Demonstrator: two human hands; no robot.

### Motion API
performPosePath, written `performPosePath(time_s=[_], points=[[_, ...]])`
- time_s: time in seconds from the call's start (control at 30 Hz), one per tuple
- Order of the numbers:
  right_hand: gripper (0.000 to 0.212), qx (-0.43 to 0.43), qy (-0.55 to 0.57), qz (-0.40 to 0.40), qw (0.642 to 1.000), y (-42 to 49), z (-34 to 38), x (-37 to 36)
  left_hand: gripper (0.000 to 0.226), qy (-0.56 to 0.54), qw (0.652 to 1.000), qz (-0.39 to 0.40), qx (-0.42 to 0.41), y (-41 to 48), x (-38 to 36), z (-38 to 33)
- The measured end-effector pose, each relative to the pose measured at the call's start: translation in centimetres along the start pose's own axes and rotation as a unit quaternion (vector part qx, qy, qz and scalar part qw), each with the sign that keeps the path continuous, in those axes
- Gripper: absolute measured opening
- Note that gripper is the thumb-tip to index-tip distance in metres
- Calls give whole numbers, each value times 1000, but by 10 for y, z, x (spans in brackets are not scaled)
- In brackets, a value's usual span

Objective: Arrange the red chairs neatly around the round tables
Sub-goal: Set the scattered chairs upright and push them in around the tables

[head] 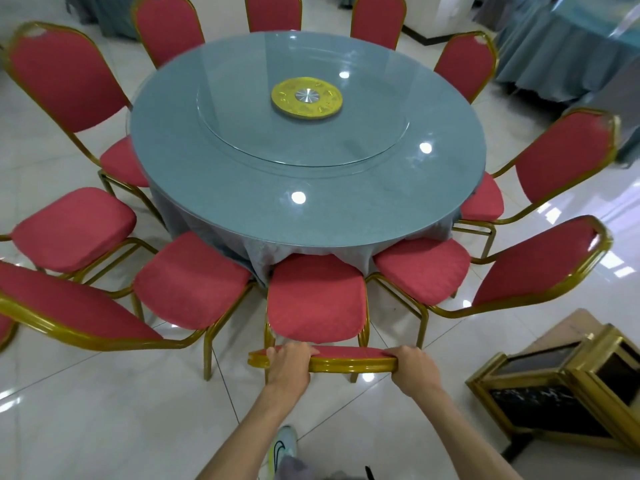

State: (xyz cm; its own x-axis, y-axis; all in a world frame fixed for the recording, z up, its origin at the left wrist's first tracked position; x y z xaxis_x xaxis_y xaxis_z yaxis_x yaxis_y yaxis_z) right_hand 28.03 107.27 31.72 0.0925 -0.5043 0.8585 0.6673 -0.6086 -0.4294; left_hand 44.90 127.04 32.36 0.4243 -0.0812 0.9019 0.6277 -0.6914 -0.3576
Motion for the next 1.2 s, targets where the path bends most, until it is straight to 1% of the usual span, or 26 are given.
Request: performPosePath(time_s=[0.13,0.27,0.4,0.5,0.57,0.63,0.73,0.83,0.93,1.03,1.13,1.2], points=[[25,2,-10,-8,1000,-4,-7,-4,39,-2,1000,-12,0,-8,-8,-4],[22,-2,-6,-12,1000,4,-11,-4,44,16,1000,-19,-6,-4,-2,-6],[24,8,46,-17,999,9,-15,-7,52,18,1000,-15,10,-2,3,-8],[25,31,69,3,997,11,-18,-9,46,26,999,-13,18,-3,4,-10],[25,41,99,13,994,10,-19,-7,46,29,999,-8,20,-4,6,-12],[25,52,129,42,989,11,-20,-4,50,20,1000,3,13,-6,9,-11],[29,61,139,123,981,12,-22,3,60,2,999,37,3,-13,15,-9],[34,71,137,183,971,11,-16,16,57,-40,999,0,9,-26,25,-3],[37,89,158,205,962,4,3,26,49,-95,994,-56,18,-41,31,10],[38,134,173,186,958,-5,35,24,39,-140,986,-83,33,-57,36,28],[26,195,172,131,957,-18,77,17,34,-201,972,-112,52,-74,41,54],[24,220,190,95,952,-31,112,13,33,-241,959,-134,65,-88,46,78]])
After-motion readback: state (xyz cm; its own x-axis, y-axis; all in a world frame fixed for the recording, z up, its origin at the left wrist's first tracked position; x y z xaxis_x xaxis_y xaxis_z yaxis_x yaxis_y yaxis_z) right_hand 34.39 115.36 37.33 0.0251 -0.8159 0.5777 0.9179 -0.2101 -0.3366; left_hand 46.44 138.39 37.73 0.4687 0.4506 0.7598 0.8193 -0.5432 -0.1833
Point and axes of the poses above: each hand's wrist, its own y-axis towards the middle knuckle, its own x-axis out of the back of the hand, z = x × y, the point moved 4 cm from there along y, towards the middle knuckle, and after that the axes turned 9 degrees about y, right-handed, at the moved point
